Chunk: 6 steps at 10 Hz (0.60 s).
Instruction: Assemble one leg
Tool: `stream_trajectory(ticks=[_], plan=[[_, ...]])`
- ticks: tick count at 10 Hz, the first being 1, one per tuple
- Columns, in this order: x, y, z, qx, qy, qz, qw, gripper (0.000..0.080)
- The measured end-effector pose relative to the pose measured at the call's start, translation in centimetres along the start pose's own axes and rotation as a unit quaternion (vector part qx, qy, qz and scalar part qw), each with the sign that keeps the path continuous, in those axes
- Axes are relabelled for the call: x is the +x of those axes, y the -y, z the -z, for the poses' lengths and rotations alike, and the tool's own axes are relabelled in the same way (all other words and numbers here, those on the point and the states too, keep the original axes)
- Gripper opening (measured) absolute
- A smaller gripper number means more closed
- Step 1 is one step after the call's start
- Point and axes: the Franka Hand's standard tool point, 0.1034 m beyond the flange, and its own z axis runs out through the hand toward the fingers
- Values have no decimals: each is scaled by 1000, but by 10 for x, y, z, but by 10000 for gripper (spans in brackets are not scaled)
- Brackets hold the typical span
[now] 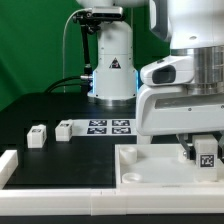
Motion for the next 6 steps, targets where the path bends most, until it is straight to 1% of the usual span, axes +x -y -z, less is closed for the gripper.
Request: stream_trajectory(ticks=[1, 2, 3, 5, 6], plan=[[0, 0, 0, -1, -1, -93, 996, 288], [0, 0, 0, 0, 0, -138, 990, 288], [0, 0, 1, -4, 6, -230, 973, 290], [1, 1, 0, 2, 7, -340, 940, 290], [0, 3, -1, 2, 9, -424, 906, 290]])
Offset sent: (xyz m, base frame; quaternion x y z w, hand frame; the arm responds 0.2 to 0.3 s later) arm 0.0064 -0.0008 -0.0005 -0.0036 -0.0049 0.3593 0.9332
